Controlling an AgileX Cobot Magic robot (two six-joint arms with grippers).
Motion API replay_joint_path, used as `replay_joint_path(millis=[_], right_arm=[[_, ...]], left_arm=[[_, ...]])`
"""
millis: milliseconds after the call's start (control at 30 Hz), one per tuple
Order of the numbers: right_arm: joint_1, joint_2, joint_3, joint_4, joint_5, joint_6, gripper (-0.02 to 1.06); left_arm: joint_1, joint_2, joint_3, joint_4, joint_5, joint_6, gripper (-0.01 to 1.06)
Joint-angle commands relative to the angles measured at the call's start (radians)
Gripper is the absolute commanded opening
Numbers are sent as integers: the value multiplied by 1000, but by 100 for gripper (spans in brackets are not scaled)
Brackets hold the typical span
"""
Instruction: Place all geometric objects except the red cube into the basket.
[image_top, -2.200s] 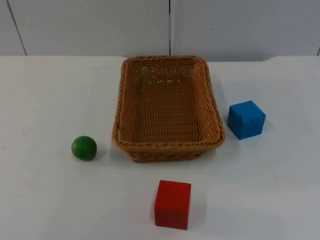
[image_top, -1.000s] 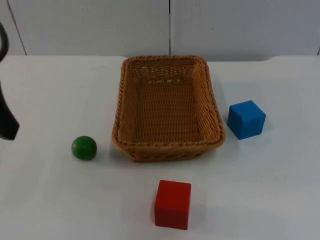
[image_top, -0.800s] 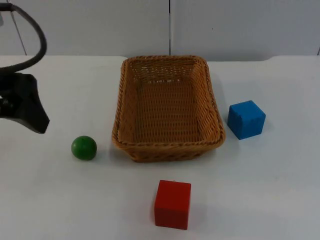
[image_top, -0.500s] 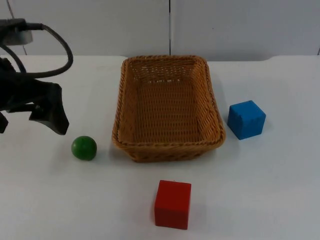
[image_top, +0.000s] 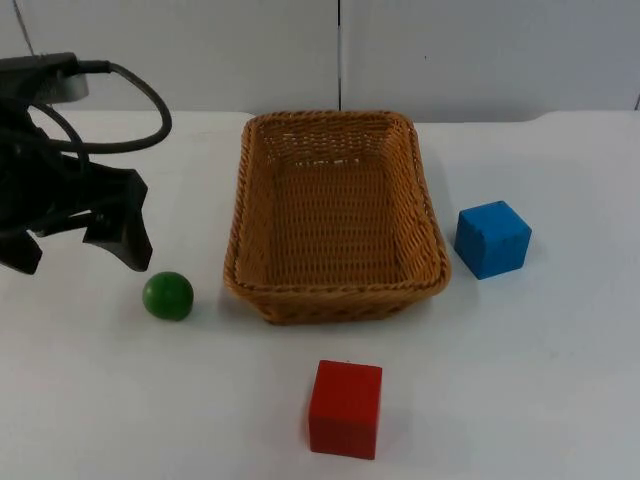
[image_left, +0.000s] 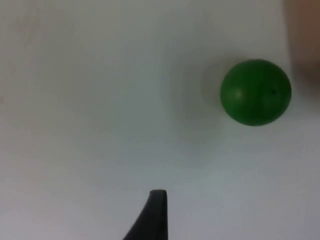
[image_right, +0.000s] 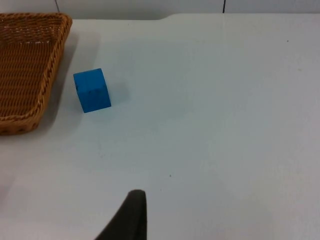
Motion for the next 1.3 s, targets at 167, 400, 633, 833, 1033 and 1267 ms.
replay_joint_path(millis=[167,400,633,833,1033,1267], right_arm=[[-7,0,0,-1,-5,-1,105],[-7,0,0,-1,-5,-1,105],[-7,0,0,-2,-12,3,105],[-7,109,-76,19,-110,13,105],[-7,423,-190,13,-183,4,105],[-7,741,-220,13,-295,4,105]], left_arm=[[-42,-2,-6,-11,11,12,88],[-45,-2,-6,-16,8,12,88],[-45,-2,-6,-22,11,12,88],[-45,-2,-6,-22,39,12,88],[-45,-2,-6,-22,44,12,88],[-45,-2,-9,-12,-9,12,88]])
